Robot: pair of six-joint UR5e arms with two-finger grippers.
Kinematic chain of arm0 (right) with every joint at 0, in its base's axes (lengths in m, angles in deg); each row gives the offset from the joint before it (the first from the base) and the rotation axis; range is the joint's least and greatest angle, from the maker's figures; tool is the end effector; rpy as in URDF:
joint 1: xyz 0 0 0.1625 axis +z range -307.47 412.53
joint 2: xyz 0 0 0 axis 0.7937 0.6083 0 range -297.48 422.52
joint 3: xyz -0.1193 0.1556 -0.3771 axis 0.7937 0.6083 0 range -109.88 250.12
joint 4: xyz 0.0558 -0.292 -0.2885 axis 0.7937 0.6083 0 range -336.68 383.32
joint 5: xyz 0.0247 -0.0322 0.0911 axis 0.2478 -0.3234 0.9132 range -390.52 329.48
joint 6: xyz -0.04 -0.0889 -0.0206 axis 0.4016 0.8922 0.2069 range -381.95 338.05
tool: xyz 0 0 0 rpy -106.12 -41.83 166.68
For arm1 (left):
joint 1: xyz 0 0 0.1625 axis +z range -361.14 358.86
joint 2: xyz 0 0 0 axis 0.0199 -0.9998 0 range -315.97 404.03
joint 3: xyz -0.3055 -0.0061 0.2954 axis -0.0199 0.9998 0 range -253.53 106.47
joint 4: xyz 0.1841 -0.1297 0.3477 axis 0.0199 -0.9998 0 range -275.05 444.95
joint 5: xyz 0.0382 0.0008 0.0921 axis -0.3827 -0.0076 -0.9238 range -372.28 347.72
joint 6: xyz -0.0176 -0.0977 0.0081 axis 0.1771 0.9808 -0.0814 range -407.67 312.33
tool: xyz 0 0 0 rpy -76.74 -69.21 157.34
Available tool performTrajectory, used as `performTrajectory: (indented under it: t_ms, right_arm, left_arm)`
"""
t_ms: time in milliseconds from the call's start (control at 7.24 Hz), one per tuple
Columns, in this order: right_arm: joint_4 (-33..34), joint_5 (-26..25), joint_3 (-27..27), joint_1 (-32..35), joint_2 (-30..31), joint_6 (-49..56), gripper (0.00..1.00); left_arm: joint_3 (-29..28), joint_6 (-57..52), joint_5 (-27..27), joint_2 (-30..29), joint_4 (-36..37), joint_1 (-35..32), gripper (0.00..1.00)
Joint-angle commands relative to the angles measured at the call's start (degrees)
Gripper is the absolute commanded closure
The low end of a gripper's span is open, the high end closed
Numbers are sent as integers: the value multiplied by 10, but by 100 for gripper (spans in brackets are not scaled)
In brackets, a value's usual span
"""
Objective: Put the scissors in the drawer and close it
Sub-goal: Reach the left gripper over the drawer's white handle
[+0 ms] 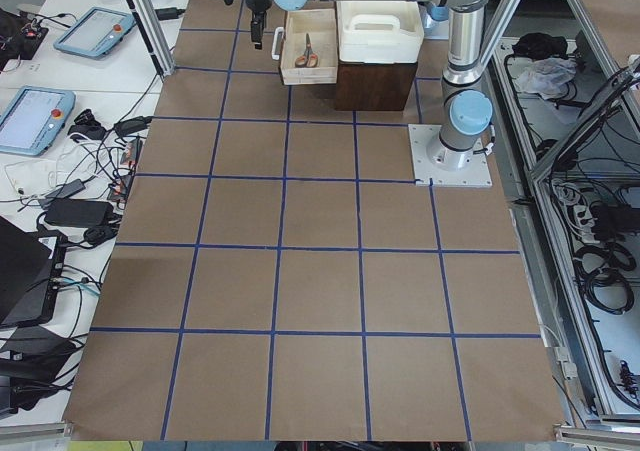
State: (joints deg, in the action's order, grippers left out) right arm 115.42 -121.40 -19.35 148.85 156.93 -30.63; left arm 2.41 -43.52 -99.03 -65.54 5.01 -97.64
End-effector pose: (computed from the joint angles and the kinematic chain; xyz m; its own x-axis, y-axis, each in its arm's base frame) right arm 0.1827 -0.4520 0.5333 -0.9991 0.0418 -0.0035 0.0420 0.9914 -0.1236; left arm -0.2105 -0.6202 0.4340 -0.9970 0.0454 0.0622 0.0407 0.9963 -0.0750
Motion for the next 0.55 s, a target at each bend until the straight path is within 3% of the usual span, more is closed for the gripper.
performTrajectory:
  t_ms: [0,414]
  right_arm:
    - [0,0,0,-1,1,1,0]
    - [1,-5,0,-1,3,12,0]
  left_arm:
    - [-18,58,-7,-62,37,-49,0]
    - [-19,98,-15,-98,45,-82,0]
